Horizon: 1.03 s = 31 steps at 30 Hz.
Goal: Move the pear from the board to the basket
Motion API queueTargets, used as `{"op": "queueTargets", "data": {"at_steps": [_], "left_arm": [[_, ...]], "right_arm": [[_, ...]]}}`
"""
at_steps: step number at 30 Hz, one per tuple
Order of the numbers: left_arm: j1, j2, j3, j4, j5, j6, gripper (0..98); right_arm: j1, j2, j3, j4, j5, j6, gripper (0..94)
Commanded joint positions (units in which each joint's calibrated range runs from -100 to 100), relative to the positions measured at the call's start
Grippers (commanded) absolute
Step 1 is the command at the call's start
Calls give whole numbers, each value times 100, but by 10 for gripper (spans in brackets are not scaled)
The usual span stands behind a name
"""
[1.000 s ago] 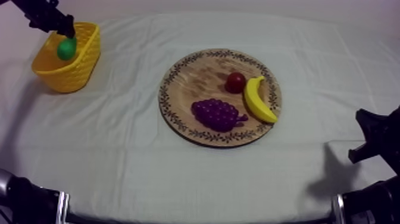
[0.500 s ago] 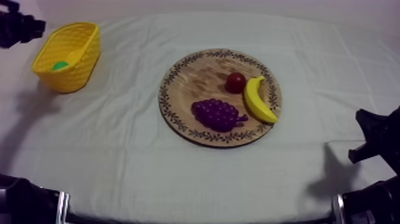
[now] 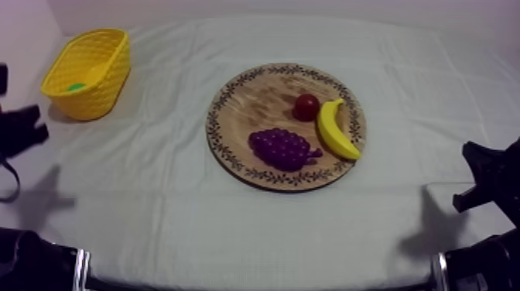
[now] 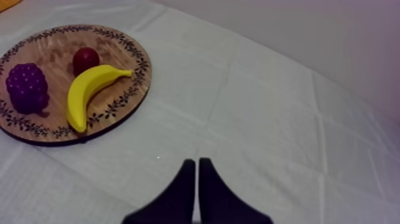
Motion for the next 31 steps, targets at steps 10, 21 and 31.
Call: {"op": "queueTargets", "data": {"at_steps": [10, 21, 31], "left_arm": [[591, -2533, 1488, -670, -31, 854, 0], [652, -2660, 1503, -691, 36, 1353, 0], [654, -2662, 1503, -691, 37, 1371, 0]], "right_arm": [[-4, -1, -1, 0, 0, 5, 3], [-4, -1, -1, 0, 0, 2, 3], [-4, -1, -1, 0, 0, 1, 3]]}}
